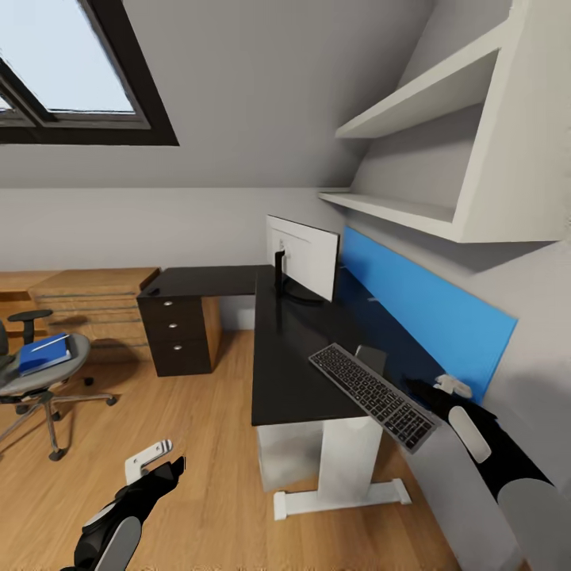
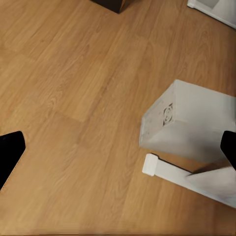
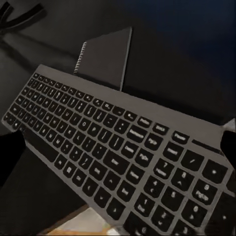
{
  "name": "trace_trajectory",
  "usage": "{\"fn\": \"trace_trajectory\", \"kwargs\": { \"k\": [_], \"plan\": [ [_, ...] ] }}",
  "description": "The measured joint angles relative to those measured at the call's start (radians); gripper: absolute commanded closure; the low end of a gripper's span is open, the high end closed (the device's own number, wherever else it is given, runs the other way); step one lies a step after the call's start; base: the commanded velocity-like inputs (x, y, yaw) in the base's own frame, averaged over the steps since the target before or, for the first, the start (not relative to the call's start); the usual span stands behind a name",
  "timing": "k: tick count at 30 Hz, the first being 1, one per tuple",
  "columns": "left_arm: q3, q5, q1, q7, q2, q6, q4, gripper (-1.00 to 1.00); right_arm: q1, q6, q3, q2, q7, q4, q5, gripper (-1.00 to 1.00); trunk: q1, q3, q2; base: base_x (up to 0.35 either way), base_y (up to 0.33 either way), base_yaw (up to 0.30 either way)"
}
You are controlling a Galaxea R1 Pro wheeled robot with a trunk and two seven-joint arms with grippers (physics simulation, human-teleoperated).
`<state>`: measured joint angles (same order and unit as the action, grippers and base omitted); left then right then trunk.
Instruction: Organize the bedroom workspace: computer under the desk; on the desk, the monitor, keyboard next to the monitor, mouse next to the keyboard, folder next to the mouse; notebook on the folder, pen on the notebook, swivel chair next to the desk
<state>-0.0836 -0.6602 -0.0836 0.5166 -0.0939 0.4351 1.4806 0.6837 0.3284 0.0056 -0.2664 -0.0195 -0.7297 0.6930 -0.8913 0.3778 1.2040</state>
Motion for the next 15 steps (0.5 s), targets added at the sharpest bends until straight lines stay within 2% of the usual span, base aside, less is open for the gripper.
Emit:
{"fn": "trace_trajectory", "kwargs": {
  "k": [9, 10, 11, 14, 15],
  "plan": [
    [0.0, 0.0, 0.0, 0.0, 0.0, 0.0, 0.0, -1.0, 0.0, 0.0, 0.0, 0.0, 0.0, -0.001, 0.002, -1.0, 0.0, 0.0, 0.0, -0.292, 0.179, 0.0],
    [-0.001, 0.0, 0.0, 0.0, 0.0, 0.0, 0.0, -1.0, 0.0, 0.0, 0.0, 0.0, 0.0, -0.001, 0.002, -1.0, 0.0, 0.0, 0.0, -0.009, 0.003, 0.0],
    [0.0, 0.001, 0.0, 0.001, 0.0, -0.002, 0.026, -1.0, 0.0, 0.004, -0.002, -0.028, 0.012, 0.005, 0.03, -1.0, 0.001, 0.0, 0.0, -0.006, 0.002, 0.0],
    [0.0, 0.0, 0.0, 0.001, 0.001, -0.002, 0.046, -1.0, 0.0, 0.043, -0.001, -0.058, 0.032, 0.007, 0.142, -1.0, -0.003, 0.003, 0.007, -0.002, 0.001, 0.0],
    [-0.001, -0.001, 0.0, 0.001, 0.001, -0.002, 0.052, -1.0, 0.0, 0.118, -0.003, -0.073, 0.039, 0.007, 0.267, -1.0, -0.007, 0.006, 0.014, 0.0, 0.0, 0.0]
  ]
}}
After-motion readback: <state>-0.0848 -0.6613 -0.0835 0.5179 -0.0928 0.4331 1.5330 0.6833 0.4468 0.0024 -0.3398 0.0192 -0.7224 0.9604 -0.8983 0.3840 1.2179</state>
